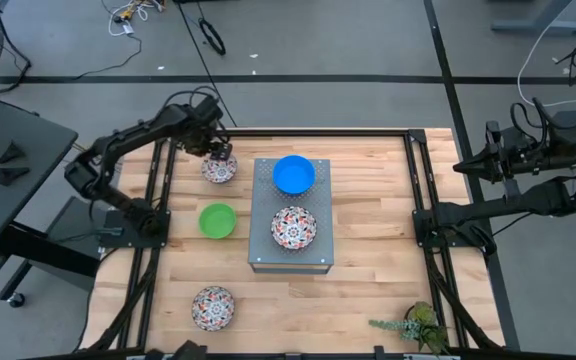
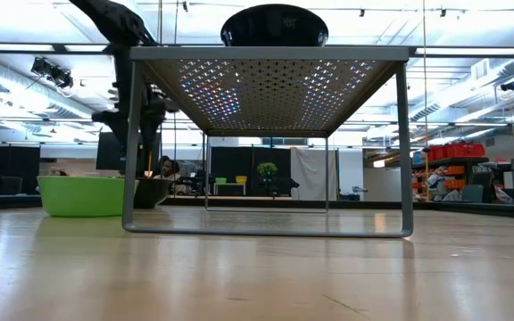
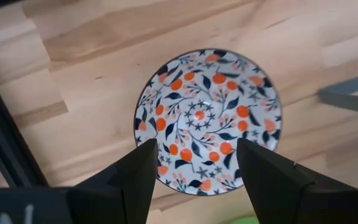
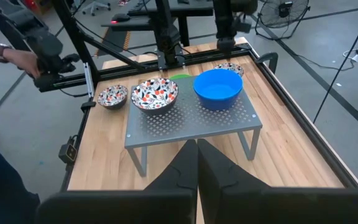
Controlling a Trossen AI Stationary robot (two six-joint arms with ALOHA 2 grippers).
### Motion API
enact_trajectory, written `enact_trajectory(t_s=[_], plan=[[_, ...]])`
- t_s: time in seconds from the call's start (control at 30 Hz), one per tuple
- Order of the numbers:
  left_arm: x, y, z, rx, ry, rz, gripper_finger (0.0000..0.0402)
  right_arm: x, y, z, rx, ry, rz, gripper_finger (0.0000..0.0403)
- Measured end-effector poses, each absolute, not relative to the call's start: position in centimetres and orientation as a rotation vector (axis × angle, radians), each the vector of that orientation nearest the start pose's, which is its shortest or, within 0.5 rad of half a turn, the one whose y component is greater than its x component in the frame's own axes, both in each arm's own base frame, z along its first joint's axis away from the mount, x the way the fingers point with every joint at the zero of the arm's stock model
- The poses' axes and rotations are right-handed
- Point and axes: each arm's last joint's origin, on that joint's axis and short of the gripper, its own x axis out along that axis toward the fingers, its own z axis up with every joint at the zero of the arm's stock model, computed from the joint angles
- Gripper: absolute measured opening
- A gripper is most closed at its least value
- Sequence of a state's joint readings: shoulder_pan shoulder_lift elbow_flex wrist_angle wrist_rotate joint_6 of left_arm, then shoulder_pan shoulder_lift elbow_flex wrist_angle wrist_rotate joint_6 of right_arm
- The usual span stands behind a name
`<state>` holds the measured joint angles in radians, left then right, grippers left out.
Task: Pick & Place Mini bowls
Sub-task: Stack the top white patterned bowl on top of the white patterned bowl on the shelf
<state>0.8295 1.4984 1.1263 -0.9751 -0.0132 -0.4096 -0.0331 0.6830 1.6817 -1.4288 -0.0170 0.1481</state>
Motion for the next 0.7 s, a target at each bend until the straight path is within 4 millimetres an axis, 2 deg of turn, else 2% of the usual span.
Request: enact_trajectory(t_s=[0.23, 0.5, 0.7], plan=[[18.5, 20.7, 22.5, -0.879, 1.216, 0.937, 0.0224, -1.5, 0.1, 46.8, 0.156, 0.428, -0.048, 0.0003], [16.3, 22.4, 22.5, -0.96, 1.181, 0.902, 0.0224, -1.5, 0.1, 46.8, 0.156, 0.428, -0.048, 0.0003], [15.1, 23.7, 22.5, -0.989, 1.125, 0.944, 0.0224, -1.5, 0.1, 46.8, 0.157, 0.428, -0.048, 0.0003]])
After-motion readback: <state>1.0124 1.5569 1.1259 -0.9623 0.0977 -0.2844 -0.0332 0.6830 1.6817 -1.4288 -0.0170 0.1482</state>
